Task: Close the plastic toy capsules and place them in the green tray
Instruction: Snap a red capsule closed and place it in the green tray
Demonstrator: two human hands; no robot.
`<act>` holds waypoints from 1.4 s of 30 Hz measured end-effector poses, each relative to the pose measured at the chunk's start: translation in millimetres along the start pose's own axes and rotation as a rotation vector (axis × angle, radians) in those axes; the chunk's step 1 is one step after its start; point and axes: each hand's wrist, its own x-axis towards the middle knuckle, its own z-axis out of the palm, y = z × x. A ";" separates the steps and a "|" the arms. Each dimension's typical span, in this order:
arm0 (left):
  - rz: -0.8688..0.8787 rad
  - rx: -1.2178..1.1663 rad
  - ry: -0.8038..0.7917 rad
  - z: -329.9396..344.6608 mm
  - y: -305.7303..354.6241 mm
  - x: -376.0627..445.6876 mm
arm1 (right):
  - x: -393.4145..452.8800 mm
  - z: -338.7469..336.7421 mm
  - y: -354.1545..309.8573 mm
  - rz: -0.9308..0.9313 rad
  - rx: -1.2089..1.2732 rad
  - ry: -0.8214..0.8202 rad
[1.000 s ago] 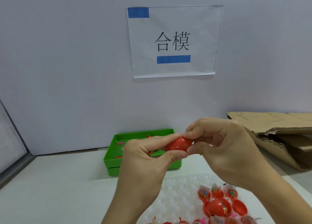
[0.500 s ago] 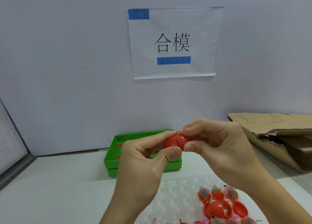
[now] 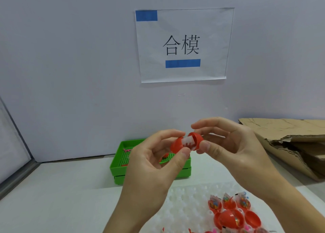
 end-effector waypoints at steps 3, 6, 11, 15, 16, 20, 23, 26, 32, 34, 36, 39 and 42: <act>-0.011 -0.061 0.005 -0.9 -0.2 -0.2 | -0.1 -1.3 -2.4 -0.008 -0.028 -0.006; -0.019 -0.101 -0.001 -2.1 -0.7 0.3 | -0.4 -1.0 -4.8 -0.027 -0.035 -0.003; -0.001 -0.048 -0.023 -1.6 0.5 -0.5 | -0.5 -2.5 -3.5 -0.045 -0.026 -0.003; 0.041 0.059 -0.040 -1.4 2.6 -0.7 | -1.9 -1.5 -1.1 -0.061 -0.020 -0.009; 0.043 0.067 -0.039 -1.6 2.5 -0.6 | -2.0 -1.7 -0.5 -0.062 -0.022 -0.011; 0.001 0.055 -0.022 -1.9 0.1 -0.3 | -0.8 -3.0 0.9 -0.068 -0.034 -0.033; 0.030 0.120 -0.031 -2.5 0.6 -0.5 | -0.3 -2.8 1.3 -0.074 -0.047 -0.039; 0.049 0.163 -0.035 -2.8 1.8 -0.5 | -0.4 -2.1 1.5 -0.084 -0.058 -0.037; 0.065 0.235 -0.034 -1.8 5.4 -1.3 | -0.4 1.1 0.6 -0.121 -0.096 -0.046; 0.031 0.172 -0.021 -0.8 5.9 -1.1 | 0.1 1.0 0.9 -0.119 -0.092 -0.043; 0.015 0.130 -0.020 0.2 6.0 -1.0 | 0.4 0.4 1.5 -0.119 -0.082 -0.032; 0.044 0.136 -0.028 1.0 7.8 -1.5 | 0.1 0.1 2.0 -0.120 -0.067 -0.016; 0.080 0.170 -0.034 1.3 7.4 -1.8 | 0.4 -1.4 2.1 -0.118 -0.049 -0.001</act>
